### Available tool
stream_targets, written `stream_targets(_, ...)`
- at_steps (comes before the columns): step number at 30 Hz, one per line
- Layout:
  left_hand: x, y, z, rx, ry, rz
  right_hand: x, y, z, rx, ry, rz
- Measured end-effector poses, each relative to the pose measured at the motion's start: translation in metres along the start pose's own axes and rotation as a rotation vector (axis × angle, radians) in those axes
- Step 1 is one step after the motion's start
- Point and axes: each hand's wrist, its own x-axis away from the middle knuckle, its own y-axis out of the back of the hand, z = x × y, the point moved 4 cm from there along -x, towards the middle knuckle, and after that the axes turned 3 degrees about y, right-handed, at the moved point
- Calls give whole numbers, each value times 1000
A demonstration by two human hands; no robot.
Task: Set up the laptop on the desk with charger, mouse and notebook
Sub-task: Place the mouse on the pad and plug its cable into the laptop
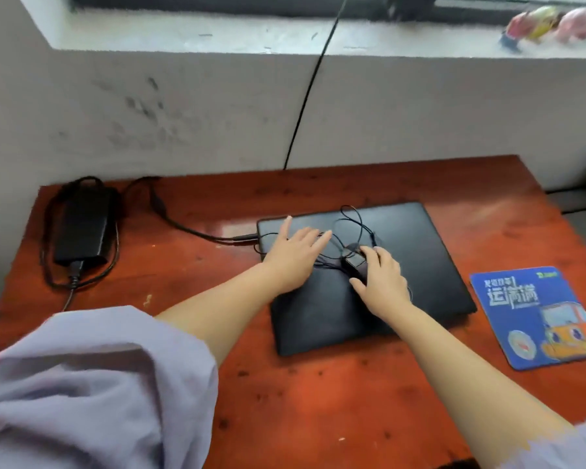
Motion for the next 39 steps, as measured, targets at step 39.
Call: stream_targets(39, -220, 76, -255, 720, 408, -262, 27, 53, -374, 21, -296, -60)
